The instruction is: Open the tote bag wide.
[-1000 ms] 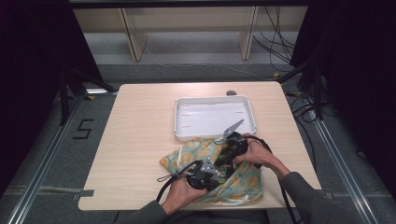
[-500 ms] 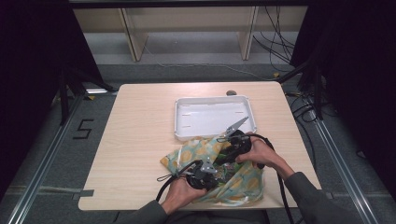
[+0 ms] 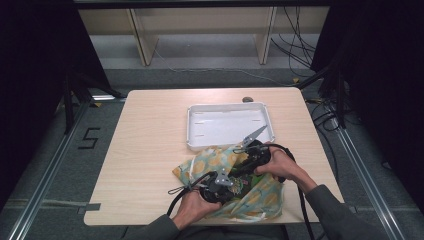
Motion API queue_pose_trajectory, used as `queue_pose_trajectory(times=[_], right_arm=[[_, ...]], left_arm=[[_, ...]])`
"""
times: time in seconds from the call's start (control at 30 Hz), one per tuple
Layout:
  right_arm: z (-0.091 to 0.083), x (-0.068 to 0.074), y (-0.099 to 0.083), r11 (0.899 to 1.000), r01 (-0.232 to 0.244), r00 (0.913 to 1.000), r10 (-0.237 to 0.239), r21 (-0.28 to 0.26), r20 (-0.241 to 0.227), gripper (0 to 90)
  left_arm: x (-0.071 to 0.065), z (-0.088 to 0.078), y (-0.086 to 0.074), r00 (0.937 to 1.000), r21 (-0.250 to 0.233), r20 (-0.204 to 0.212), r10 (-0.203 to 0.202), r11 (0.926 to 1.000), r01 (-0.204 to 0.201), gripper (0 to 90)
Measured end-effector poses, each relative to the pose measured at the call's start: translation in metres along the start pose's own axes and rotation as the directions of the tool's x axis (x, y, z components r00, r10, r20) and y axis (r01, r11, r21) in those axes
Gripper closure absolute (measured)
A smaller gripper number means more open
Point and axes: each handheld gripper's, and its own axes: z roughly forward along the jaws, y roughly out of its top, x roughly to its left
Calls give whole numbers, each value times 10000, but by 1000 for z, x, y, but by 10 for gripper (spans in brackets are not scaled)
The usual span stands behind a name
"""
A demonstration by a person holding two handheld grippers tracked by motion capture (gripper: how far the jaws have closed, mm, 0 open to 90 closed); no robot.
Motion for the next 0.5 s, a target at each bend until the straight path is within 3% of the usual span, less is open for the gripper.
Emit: queue_pose_trajectory(times=[0.03, 0.1, 0.13, 0.2, 0.23, 0.3, 0.33, 0.37, 0.43, 0.5], right_arm=[[0, -2, 1, 9996, 287, 9995, -288, -53, -100, 770], [-1, 1, 1, 9999, 151, 9998, -151, 53, -101, 775], [-1, 0, 1, 9995, 300, 9995, -299, 27, -140, 775], [-2, 3, 1, 10000, 33, 9999, -32, 81, -160, 776], [-3, 4, 1, 9999, -16, 9999, 15, 113, 107, 776], [-3, 4, 1, 9998, 200, 9997, -200, 19, 142, 776], [-4, 4, 1, 9998, 173, 9998, -174, 32, 129, 776], [-4, 5, 0, 9999, 129, 9999, -129, 16, -108, 776], [-5, 5, 0, 9997, 251, 9996, -250, -54, 154, 776], [-5, 6, 0, 9999, 153, 9999, -153, -34, -9, 776]], left_arm=[[0, -3, 2, 9999, 2, 15, 142, 9999, -142, 857], [-4, -11, 5, 9998, -304, 184, -35, 9995, 40, 817], [-6, -15, 8, 9998, -575, 144, -100, 9983, 108, 790], [-10, -26, 12, 9999, -850, 136, -81, 9963, 92, 764], [-10, -32, 14, 9999, -906, 113, 47, 9959, -36, 748], [-12, -41, 16, 9998, -915, -33, 204, 9956, -206, 711], [-9, -48, 16, 9982, -745, -143, 586, 9954, -595, 698], [-11, -50, 16, 9997, -1068, -170, 172, 9941, -189, 683], [-6, -58, 17, 9991, -1075, -334, 276, 9937, -310, 656], [-3, -64, 18, 9985, -1231, -496, 223, 9920, -283, 627]])
